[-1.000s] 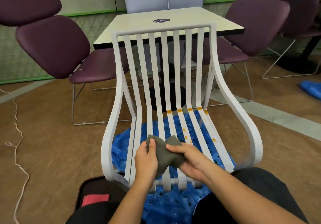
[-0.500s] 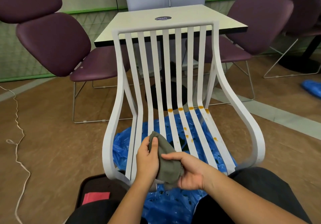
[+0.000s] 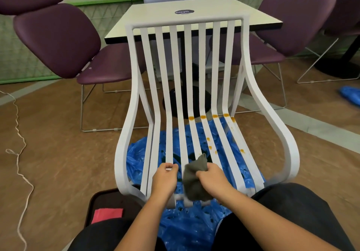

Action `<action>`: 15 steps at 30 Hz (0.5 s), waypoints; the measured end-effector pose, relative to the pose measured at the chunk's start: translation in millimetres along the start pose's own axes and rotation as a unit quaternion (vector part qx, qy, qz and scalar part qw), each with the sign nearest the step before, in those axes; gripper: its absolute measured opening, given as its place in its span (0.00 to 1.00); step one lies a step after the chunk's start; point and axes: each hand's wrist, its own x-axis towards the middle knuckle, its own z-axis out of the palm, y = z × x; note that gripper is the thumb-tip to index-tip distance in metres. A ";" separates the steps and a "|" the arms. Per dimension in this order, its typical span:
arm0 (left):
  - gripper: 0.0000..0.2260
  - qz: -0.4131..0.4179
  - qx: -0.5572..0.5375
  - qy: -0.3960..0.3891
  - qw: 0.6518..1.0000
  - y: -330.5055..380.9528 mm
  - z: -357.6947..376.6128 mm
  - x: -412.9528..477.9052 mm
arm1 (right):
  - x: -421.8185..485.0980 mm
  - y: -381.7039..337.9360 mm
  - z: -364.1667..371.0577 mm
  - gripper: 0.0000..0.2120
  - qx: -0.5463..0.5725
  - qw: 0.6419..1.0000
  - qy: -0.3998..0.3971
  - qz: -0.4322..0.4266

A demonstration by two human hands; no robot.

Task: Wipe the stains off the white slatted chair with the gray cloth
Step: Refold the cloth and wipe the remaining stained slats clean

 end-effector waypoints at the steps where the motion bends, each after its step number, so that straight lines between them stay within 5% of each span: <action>1: 0.08 0.004 0.021 0.012 1.000 -2.2 -1.9 1.6 | 1.7 2.1 -2.9 0.06 -0.056 0.998 0.029 -0.014; 7: 0.13 0.053 0.172 0.004 0.984 -19.6 1.2 14.7 | 14.7 11.1 -9.7 0.15 -0.203 0.975 0.090 -0.020; 12: 0.14 0.148 0.326 0.035 0.933 -20.2 11.9 17.1 | 20.9 19.3 -1.5 0.10 -0.187 0.980 0.063 -0.008; 15: 0.16 0.170 0.321 0.036 0.931 -19.9 19.7 20.5 | 29.6 31.3 6.7 0.11 -0.187 0.981 0.045 0.009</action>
